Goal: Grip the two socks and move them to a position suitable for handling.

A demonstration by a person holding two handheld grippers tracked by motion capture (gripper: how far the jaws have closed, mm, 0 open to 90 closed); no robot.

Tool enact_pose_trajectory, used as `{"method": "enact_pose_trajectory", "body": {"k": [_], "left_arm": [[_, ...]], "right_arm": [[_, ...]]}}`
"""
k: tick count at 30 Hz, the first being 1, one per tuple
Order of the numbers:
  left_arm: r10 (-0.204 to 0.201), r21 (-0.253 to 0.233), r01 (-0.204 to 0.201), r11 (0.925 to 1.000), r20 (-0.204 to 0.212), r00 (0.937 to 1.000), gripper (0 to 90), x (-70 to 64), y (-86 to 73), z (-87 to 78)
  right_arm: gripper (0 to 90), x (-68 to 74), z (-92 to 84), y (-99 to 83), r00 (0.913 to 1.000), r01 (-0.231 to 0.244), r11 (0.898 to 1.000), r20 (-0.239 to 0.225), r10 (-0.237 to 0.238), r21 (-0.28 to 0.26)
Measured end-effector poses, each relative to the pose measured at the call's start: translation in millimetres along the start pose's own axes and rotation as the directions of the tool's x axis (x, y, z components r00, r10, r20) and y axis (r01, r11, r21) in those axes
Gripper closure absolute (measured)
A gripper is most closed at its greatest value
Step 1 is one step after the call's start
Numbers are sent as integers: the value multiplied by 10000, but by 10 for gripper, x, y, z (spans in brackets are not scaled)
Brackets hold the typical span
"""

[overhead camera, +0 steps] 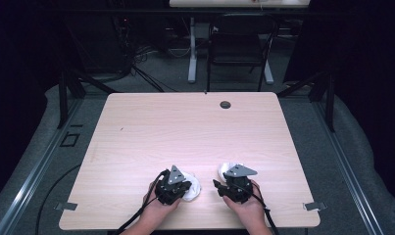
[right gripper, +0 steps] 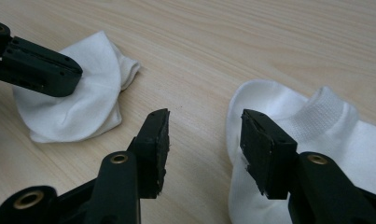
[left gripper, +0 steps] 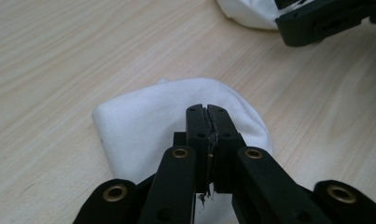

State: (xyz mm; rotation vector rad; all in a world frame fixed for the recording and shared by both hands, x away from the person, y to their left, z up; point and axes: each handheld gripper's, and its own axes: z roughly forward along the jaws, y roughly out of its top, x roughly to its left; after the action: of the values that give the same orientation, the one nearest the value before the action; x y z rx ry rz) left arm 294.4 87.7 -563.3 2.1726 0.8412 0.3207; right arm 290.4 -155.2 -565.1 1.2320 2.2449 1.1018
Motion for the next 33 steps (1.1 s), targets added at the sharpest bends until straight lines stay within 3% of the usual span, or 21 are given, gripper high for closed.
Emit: {"method": "enact_pose_trajectory", "body": {"k": [2,3,4,5,6,9,12,14,21,24,29,33], "left_arm": [[-10,-144,10,9999,43,10000,885,19,20,-52],[-282,-296,289,9991,245,9993,886,39,36,-102],[-282,-296,289,9991,245,9993,886,39,36,-102],[-364,-383,377,9986,354,9987,886,49,47,-135],[-364,-383,377,9986,354,9987,886,49,47,-135],[-390,-546,407,9977,322,9987,886,59,64,-189],[-425,-639,443,9970,281,9987,886,71,63,-213],[-498,-702,517,9962,287,9983,886,80,64,-229],[-625,-875,654,9940,356,9974,886,107,75,-274],[-627,-904,659,9937,378,9973,886,117,80,-295],[-600,-855,612,9945,172,9981,885,169,66,-331],[-830,-778,820,9936,-101,9965,884,285,3,-419]], "right_arm": [[540,9,-2,4,10000,49,10000,-59,-49,-16],[595,28,-3,13,9995,-17,10000,-320,19,68],[595,28,-3,13,9995,-17,10000,-320,19,68],[659,59,-5,23,9986,-25,9999,-535,34,169],[659,59,-5,23,9986,-25,9999,-535,34,169],[814,144,24,60,9940,50,9997,-1097,-24,236],[888,217,79,77,9907,207,9989,-1353,-150,409],[900,321,165,95,9873,456,9975,-1545,-368,535],[897,479,300,105,9822,721,9956,-1777,-605,592],[897,510,353,82,9815,1108,9902,-1660,-956,853],[900,462,357,74,9818,924,9905,-1748,-736,1016],[900,439,343,77,9833,912,9895,-1671,-717,1121]]}}
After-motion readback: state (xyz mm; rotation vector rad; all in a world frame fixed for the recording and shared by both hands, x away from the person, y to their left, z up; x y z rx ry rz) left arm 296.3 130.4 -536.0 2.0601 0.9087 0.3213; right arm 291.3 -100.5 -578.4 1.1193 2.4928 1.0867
